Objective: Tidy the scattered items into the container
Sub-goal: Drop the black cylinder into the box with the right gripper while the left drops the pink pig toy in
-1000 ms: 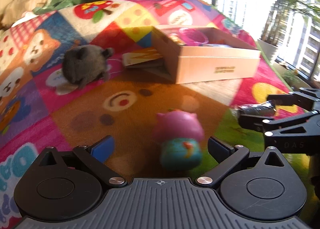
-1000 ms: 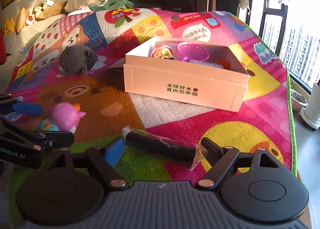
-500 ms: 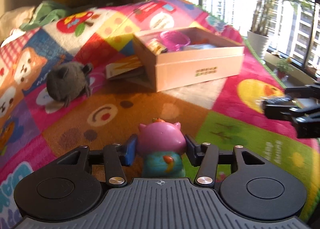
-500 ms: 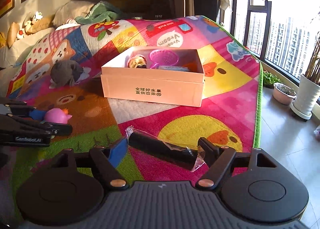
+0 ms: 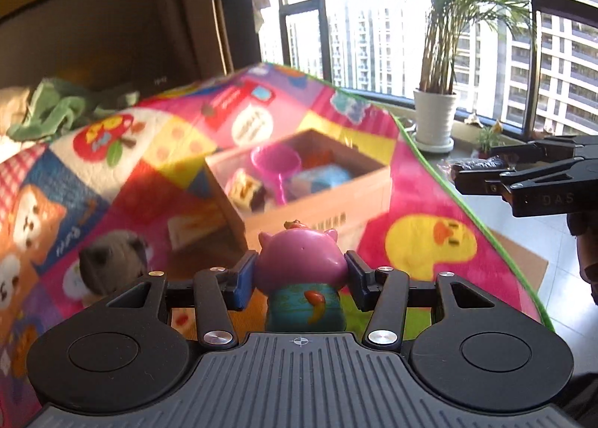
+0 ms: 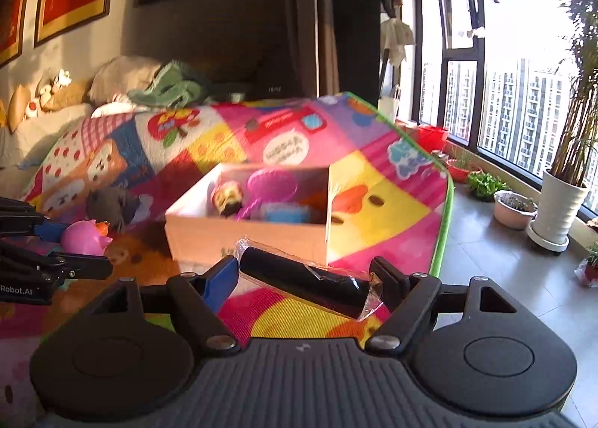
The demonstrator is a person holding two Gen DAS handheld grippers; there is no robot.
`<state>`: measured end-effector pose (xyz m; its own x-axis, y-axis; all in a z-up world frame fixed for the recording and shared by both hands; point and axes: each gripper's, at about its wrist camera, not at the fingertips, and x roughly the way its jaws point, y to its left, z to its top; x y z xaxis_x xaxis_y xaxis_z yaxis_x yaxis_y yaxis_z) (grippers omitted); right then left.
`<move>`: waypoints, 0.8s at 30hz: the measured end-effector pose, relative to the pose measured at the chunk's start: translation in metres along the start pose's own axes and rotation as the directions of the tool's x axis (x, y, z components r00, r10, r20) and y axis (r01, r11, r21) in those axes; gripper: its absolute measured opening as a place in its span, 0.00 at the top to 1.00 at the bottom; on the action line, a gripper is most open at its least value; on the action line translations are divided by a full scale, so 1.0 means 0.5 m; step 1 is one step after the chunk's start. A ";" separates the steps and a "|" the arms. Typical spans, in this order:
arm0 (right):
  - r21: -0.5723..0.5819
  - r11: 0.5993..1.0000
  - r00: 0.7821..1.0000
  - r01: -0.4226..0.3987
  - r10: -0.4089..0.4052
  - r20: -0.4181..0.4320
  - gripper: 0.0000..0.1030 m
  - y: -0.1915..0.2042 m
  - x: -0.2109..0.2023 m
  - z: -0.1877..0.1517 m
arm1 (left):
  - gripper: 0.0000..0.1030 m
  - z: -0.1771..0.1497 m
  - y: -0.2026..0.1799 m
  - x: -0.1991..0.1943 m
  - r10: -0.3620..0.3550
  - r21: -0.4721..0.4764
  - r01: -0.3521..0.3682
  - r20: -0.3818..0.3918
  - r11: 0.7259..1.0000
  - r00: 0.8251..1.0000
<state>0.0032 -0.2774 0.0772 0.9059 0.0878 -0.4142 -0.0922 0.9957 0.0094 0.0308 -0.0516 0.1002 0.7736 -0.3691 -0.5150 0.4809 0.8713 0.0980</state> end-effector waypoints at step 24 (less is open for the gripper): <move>0.048 0.993 0.991 -0.106 0.102 0.088 0.25 -0.004 0.156 0.212 | 0.45 0.139 0.097 0.208 -0.033 -0.037 0.038 0.119 0.999 0.992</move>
<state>0.1177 -0.2695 0.1416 0.9246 0.1908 -0.3298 -0.1680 0.9810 0.0966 0.1632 -0.0704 0.1104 0.8007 -0.4339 -0.4132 0.4944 0.8680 0.0467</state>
